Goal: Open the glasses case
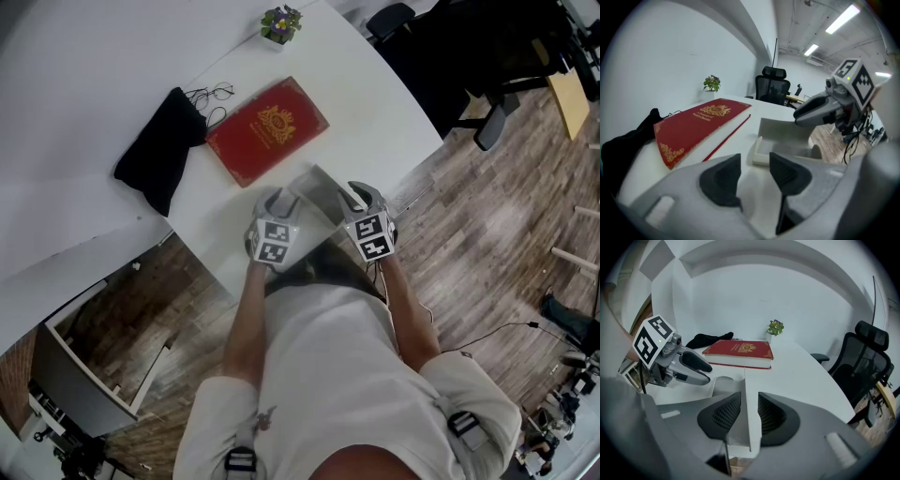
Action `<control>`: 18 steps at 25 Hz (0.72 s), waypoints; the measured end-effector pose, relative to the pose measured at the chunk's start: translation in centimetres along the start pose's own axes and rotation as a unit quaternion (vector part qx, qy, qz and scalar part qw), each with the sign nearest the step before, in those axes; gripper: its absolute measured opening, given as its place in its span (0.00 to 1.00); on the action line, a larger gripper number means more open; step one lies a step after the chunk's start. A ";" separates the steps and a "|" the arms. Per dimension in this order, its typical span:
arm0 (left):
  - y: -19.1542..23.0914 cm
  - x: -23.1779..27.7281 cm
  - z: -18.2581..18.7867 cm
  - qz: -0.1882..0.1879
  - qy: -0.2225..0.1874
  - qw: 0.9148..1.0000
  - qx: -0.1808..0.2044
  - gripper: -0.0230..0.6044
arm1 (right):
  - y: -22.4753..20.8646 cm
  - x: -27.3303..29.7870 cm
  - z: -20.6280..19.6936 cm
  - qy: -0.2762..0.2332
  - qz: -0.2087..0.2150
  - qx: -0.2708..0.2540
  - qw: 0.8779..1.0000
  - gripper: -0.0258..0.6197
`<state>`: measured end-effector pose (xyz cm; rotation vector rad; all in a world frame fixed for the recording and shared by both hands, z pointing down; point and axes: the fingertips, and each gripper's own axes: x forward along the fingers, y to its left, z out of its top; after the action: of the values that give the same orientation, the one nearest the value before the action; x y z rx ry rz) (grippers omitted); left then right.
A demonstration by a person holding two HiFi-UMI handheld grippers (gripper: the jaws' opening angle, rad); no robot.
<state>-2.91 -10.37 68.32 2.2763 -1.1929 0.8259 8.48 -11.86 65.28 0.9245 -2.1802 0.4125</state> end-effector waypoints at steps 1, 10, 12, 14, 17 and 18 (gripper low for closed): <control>0.0 -0.3 0.3 0.003 -0.005 1.000 0.001 0.34 | 0.1 -0.3 0.4 -0.008 -0.002 -0.001 1.000 0.20; 0.3 -3.0 3.5 0.031 -0.064 0.997 0.008 0.34 | 0.6 -2.7 3.9 -0.074 -0.017 0.009 0.997 0.24; 0.4 -4.0 4.9 0.036 -0.085 0.996 0.005 0.34 | 0.8 -3.5 4.8 -0.090 -0.020 0.013 0.996 0.25; 0.4 -5.1 6.5 0.042 -0.109 0.993 0.005 0.34 | 1.0 -4.4 5.8 -0.109 -0.024 0.016 0.994 0.26; 0.3 -6.6 8.4 0.050 -0.141 0.989 0.008 0.34 | 1.3 -5.9 7.4 -0.137 -0.030 0.012 0.990 0.26; 0.2 -7.1 9.0 0.051 -0.151 0.987 0.010 0.34 | 1.4 -6.4 7.9 -0.143 -0.033 0.007 0.989 0.26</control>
<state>-3.52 -11.96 56.95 2.4353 -1.4493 0.5398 6.62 -11.93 55.18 1.1183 -2.3971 0.2778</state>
